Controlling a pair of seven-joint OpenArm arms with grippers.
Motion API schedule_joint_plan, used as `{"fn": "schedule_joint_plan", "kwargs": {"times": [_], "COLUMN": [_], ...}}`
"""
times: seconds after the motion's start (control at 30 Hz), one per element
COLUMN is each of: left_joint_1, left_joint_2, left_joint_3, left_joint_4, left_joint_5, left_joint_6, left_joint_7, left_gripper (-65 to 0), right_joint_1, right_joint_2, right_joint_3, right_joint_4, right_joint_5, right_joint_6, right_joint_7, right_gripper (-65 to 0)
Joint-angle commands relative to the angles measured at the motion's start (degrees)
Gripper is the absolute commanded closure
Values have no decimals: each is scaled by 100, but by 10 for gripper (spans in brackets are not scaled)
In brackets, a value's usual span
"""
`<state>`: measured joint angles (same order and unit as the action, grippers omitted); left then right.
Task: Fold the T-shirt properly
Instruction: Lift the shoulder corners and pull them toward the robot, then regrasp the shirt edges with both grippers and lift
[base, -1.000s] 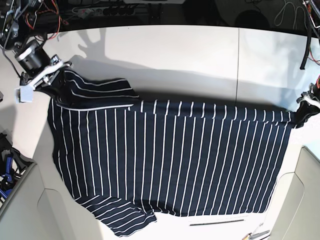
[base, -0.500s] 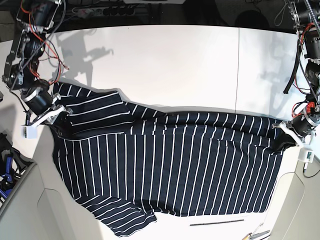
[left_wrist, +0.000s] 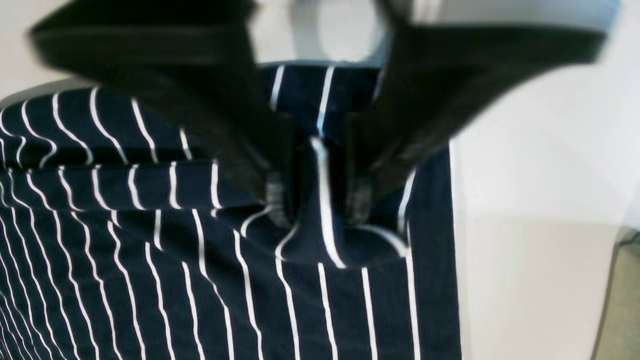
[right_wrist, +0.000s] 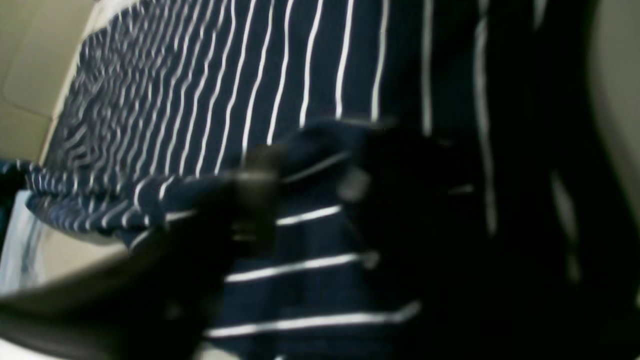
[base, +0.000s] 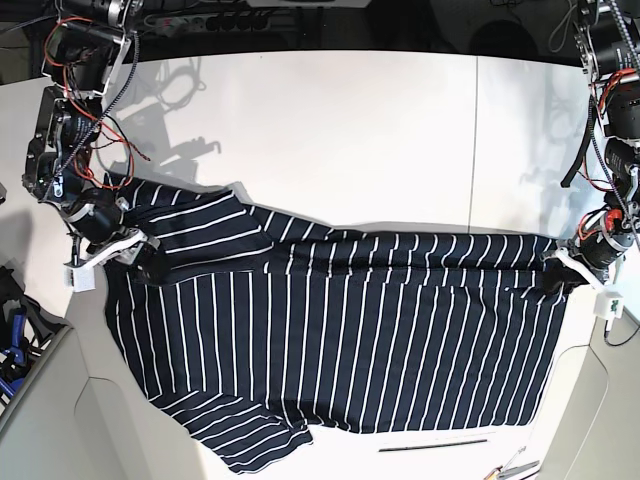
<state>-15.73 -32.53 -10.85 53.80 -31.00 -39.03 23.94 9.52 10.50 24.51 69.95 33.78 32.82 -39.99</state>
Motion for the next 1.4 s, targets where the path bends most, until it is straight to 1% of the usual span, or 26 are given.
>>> {"fn": "schedule_joint_plan", "kwargs": {"times": [0.0,0.07,0.1,0.17,0.27,0.3,0.4,0.47,0.53,0.6,0.7,0.77,0.93,1.1,1.23,1.37], "left_joint_1": [-122,-125,-125,-125,-120,-120,-122,-114,-98,-28,175,341,562,678,734,732], "left_joint_2": [-129,-131,-131,-131,-131,-131,-146,-173,-177,-175,-175,-170,-101,83,249,437], "left_joint_3": [-37,-61,-105,-299,-822,-1034,-1596,-1812,-1910,-1912,-1912,-1912,-1912,-1912,-1912,-1912], "left_joint_4": [63,66,68,68,68,68,68,68,68,68,66,66,66,61,61,61], "left_joint_5": [-96,-162,-225,-345,-551,-627,-999,-1244,-1362,-1436,-1537,-1550,-1543,-1532,-1386,-1276], "left_joint_6": [-13,42,92,107,24,-87,-97,-97,-97,-97,-97,-97,-97,-97,-97,-97], "left_joint_7": [-140,-81,20,332,765,868,1185,1410,1541,1552,1552,1488,1335,1335,1298,984], "left_gripper": [-240,-283,-291,-291,-291,-291,-291,-291,-291,-296,-364,-390,-392,-392,-392,-392], "right_joint_1": [111,109,109,105,66,11,-223,-402,-566,-728,-1010,-1193,-1432,-1432,-1429,-1429], "right_joint_2": [76,92,94,90,92,90,92,131,203,284,398,426,426,424,422,361], "right_joint_3": [11,22,46,192,575,719,1121,1318,1493,1655,1871,1991,2052,2050,2004,1976], "right_joint_4": [76,111,153,284,544,667,1049,1231,1290,1287,1285,1285,1248,1058,789,527], "right_joint_5": [114,116,114,146,479,612,761,763,776,787,824,824,822,824,903,1014], "right_joint_6": [39,42,42,42,44,44,42,42,39,37,28,-2,-2,-4,-2,2], "right_joint_7": [44,-131,-269,-568,-988,-1021,-1021,-1016,-997,-964,-916,-837,-693,-686,-605,-535], "right_gripper": [-376,-385,-385,-385,-385,-385,-385,-385,-385,-385,-385,-385,-385,-385,-385,-385]}}
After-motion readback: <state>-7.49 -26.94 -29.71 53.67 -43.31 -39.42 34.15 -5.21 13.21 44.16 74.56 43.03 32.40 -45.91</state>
